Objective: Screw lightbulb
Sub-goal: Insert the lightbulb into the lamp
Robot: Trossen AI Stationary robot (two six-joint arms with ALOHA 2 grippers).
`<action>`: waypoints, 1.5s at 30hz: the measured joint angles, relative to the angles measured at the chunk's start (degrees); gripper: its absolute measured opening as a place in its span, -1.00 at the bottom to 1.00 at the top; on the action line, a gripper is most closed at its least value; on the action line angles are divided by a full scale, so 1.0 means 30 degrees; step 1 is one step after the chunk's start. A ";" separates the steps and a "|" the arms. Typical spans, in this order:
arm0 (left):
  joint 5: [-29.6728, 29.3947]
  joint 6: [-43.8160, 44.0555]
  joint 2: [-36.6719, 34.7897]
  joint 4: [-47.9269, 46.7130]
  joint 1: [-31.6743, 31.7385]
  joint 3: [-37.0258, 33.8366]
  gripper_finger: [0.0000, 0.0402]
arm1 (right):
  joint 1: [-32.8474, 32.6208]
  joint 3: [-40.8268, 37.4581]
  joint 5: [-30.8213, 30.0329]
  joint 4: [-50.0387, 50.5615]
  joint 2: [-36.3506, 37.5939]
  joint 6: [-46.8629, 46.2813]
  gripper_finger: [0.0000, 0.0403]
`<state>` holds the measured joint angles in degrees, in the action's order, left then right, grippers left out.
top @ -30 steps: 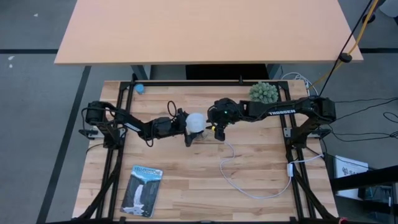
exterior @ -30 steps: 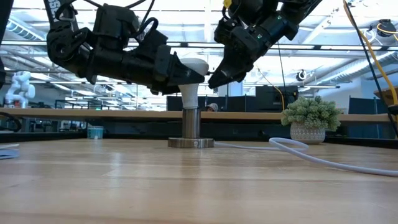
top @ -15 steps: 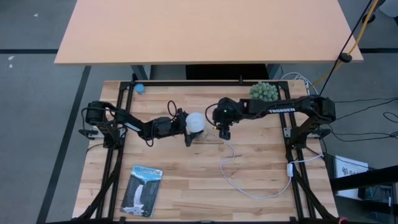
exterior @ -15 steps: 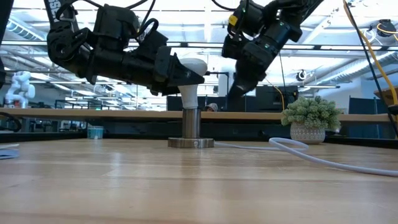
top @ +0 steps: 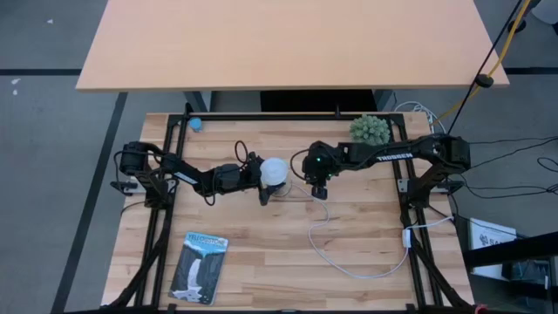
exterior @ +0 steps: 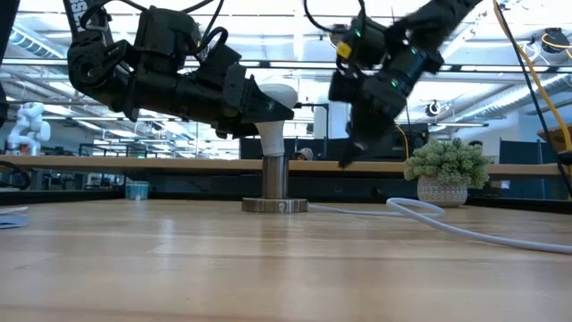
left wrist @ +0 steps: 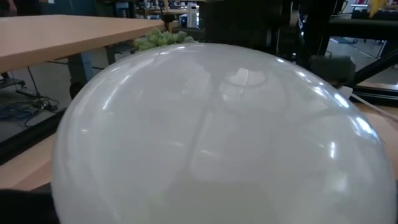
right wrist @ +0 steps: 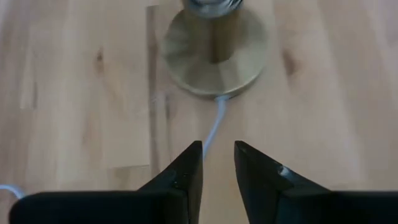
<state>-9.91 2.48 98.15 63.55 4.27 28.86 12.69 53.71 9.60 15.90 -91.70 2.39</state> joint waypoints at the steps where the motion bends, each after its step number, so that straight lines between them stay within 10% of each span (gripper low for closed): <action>1: -0.0002 0.0000 0.0000 0.0000 0.0000 0.0000 0.88 | -0.0004 -0.0636 0.0398 -0.0892 0.0000 -0.0286 -0.62; 23: 0.0103 0.0466 0.0000 -0.0342 -0.0036 0.0015 0.88 | 0.0696 -1.0638 0.3254 -2.6188 0.1214 -0.5184 -0.76; 29: 0.0144 0.1956 0.0000 -0.0762 0.0102 0.0015 0.88 | 0.0903 -1.0219 0.4784 -2.6728 0.1239 -0.5442 -0.76; 45: 0.0838 0.3228 0.0000 -0.0889 0.0638 0.0015 0.88 | 0.0845 -1.0003 -0.0697 -2.4388 0.1224 -0.6155 -0.76</action>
<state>-7.39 12.17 98.15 60.88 6.19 28.91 15.22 23.70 7.51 -57.27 -88.03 -16.08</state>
